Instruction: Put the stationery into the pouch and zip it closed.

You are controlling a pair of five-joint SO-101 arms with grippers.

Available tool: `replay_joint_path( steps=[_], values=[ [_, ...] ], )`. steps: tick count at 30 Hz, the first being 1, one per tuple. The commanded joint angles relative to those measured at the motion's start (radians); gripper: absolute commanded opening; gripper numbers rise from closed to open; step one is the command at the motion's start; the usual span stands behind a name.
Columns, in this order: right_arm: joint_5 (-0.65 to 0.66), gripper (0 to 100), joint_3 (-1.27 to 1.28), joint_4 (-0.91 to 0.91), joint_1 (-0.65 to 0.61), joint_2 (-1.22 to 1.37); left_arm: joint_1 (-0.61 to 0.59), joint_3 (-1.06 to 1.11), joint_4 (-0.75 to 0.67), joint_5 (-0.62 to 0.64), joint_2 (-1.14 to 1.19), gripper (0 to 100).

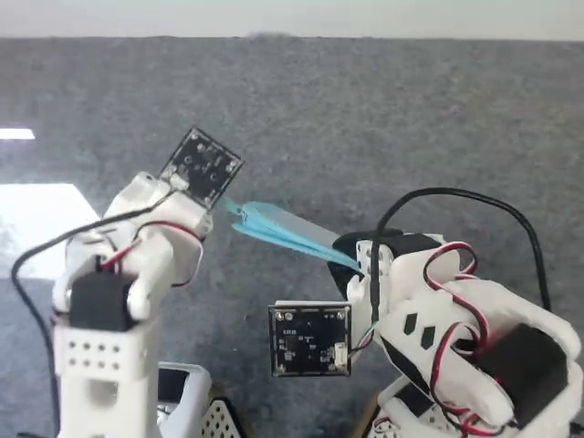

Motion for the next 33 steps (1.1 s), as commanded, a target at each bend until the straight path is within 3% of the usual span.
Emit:
replay_joint_path(
  steps=[1,11,16,33],
  values=[
    [-0.011,0.9,-0.130,0.041,0.018,-0.044,-0.051,-0.004,-0.057,-0.015,0.080,3],
    [-0.107,0.9,-0.255,0.038,0.012,-0.035,0.074,-0.007,-0.068,-0.015,0.236,3],
    [-0.150,0.9,-0.310,0.038,-0.048,-0.035,0.114,0.001,-0.068,-0.015,0.244,3],
    [-0.221,0.9,-0.470,0.038,-0.105,-0.019,0.164,0.093,-0.118,-0.014,0.247,4]
  ],
)
